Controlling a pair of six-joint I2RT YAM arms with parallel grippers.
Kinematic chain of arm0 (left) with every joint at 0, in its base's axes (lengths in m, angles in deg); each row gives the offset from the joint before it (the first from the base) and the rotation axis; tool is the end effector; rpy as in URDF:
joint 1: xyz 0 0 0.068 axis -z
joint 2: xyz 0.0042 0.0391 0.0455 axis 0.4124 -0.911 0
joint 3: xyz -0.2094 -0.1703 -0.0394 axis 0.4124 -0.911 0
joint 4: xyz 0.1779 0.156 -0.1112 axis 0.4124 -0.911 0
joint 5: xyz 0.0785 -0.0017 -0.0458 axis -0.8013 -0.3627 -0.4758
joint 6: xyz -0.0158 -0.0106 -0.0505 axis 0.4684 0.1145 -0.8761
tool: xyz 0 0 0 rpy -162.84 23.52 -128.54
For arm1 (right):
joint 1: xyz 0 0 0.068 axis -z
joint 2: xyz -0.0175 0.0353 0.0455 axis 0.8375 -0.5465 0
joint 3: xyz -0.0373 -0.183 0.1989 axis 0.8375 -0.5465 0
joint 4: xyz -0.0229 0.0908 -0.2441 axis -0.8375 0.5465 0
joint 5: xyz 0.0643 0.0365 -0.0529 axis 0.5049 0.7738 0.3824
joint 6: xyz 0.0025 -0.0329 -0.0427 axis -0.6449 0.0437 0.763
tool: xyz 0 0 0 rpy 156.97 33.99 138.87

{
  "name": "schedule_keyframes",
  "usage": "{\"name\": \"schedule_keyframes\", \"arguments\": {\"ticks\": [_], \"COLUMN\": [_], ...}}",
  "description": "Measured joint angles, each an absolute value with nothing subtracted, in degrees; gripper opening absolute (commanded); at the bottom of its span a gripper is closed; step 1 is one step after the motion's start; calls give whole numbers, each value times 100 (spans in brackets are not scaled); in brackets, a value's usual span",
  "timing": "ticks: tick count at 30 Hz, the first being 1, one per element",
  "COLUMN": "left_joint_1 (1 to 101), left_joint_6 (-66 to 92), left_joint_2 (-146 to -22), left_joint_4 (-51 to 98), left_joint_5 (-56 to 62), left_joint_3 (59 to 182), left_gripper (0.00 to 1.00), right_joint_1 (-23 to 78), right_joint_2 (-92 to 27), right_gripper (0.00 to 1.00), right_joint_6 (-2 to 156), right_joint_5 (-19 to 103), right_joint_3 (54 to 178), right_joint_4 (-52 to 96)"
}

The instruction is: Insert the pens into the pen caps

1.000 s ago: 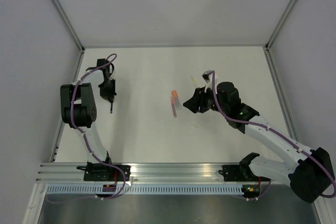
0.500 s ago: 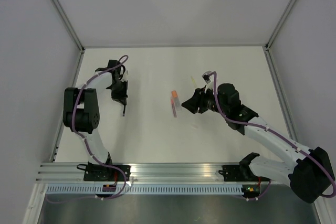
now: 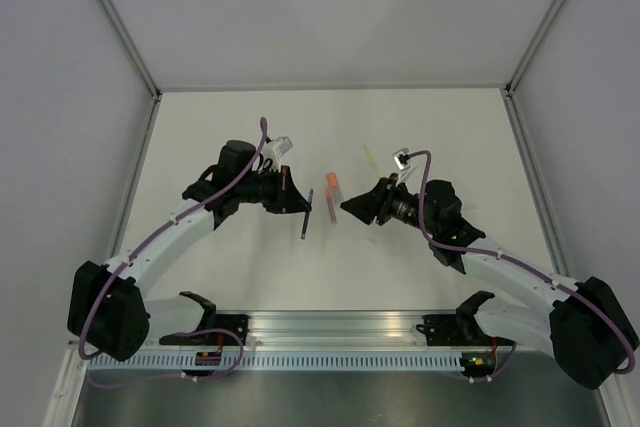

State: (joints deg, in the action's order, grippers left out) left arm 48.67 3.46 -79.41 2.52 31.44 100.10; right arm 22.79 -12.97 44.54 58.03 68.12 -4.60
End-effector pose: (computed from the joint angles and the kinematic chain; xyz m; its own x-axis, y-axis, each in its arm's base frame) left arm 0.2325 -0.1284 0.2750 -0.8022 0.0417 -0.5956 0.4984 0.5960 -0.6296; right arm 0.1888 0.1451 0.2445 -0.6207 0.2804 -0.7322 -0.5813 0.4621 0.6697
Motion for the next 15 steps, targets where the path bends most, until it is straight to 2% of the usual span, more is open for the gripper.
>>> {"name": "schedule_keyframes", "arguments": {"ticks": [5, 15], "left_joint_1": [5197, 5909], "left_joint_6": [-72, -443], "left_joint_2": [-7895, -7890], "left_joint_4": [993, 1972], "left_joint_5": [3400, 3470], "left_joint_3": [9407, 9335], "left_gripper": [2, 2], "right_joint_1": [2135, 1796], "right_joint_2": [-1050, -1196], "right_gripper": [52, 49], "right_joint_6": [4200, 4207], "right_joint_5": [5749, 5362], "right_joint_3": [6646, 6646], "right_joint_4": [-1010, -1205]}}
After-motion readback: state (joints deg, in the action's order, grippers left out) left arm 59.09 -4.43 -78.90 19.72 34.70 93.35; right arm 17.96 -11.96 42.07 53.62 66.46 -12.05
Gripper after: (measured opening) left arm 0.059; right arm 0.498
